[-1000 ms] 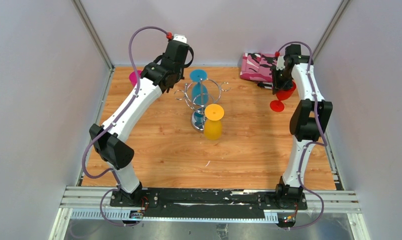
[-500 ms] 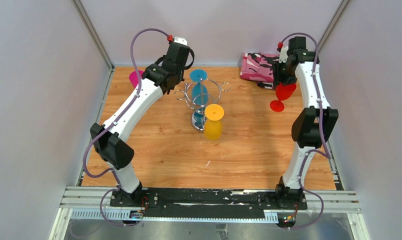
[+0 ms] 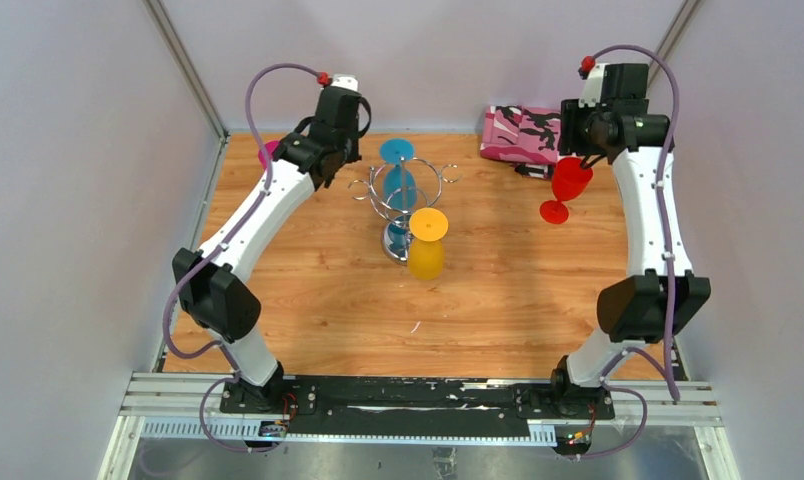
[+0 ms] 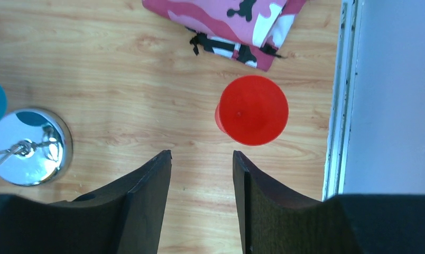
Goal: Take the wine glass off the wine glass rack
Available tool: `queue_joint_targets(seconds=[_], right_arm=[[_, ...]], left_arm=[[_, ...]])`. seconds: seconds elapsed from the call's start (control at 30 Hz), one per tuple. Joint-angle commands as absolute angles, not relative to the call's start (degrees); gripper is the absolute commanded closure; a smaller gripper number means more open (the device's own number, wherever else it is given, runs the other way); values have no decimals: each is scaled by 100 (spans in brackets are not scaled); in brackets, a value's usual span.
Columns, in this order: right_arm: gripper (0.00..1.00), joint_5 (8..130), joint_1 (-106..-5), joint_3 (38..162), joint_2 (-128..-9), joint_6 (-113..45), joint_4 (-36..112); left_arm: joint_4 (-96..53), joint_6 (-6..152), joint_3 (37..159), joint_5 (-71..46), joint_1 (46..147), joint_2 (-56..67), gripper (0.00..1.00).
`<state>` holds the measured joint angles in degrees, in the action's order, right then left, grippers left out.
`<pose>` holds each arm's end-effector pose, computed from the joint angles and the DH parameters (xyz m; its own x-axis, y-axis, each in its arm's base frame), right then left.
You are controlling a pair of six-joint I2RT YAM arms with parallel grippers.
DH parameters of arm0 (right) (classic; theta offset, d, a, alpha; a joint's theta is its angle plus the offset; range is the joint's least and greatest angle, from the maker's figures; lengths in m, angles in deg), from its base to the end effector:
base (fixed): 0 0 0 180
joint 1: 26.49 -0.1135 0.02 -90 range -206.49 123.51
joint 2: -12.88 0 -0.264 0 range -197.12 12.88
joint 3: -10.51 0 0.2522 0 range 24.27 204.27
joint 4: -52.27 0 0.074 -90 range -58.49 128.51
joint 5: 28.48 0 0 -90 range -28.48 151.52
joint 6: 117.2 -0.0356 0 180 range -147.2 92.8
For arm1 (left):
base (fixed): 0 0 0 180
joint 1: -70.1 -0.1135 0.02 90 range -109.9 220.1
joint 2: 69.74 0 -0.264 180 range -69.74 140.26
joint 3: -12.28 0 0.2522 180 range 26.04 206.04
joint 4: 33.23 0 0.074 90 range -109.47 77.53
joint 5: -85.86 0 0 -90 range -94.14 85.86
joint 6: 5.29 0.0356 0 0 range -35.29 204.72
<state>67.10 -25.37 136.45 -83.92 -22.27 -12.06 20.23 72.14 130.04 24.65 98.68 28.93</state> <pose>0.3610 -0.0036 0.4354 -0.5689 -0.0744 -0.8190 -0.1093 0.9939 -0.0144 0.3463 -0.1691 0.3976 -0.4991 0.0547 -0.8648 -0.0394 0.9955 0.0857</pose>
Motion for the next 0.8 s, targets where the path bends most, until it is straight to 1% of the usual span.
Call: queue_joint_targets(seconds=[0.0, 0.13, 0.23, 0.3, 0.43, 0.53, 0.63, 0.77], right_arm=[[48, 6914, -2810, 13043, -7781, -2582, -455], [48, 7087, -2941, 12629, -7372, -2684, -28], [49, 7164, -2966, 12502, -7162, -2684, 142], [49, 7187, -2971, 12406, -7046, -2843, 256], [49, 7234, -2970, 12191, -6870, -2910, 491], [50, 7343, -2970, 12095, -6829, -2970, 609], [50, 7458, -2970, 12007, -6827, -3036, 707], [50, 7548, -2974, 11948, -6840, -3065, 775]], left_arm=[[766, 6596, 12234, 847, 9205, 2352, 71], [-773, 5735, 11221, -521, 8577, 2039, 72], [-1470, 5415, 10874, -1106, 8345, 1989, 72], [-2139, 5056, 10647, -1687, 8175, 2027, 67], [-3938, 3680, 10285, -3238, 7739, 2501, 59], [-5021, 2798, 10477, -4089, 7619, 3196, 58], [-5282, 2428, 10800, -4438, 7617, 3684, 58], [-5419, 2293, 10934, -4594, 7624, 3953, 59]])
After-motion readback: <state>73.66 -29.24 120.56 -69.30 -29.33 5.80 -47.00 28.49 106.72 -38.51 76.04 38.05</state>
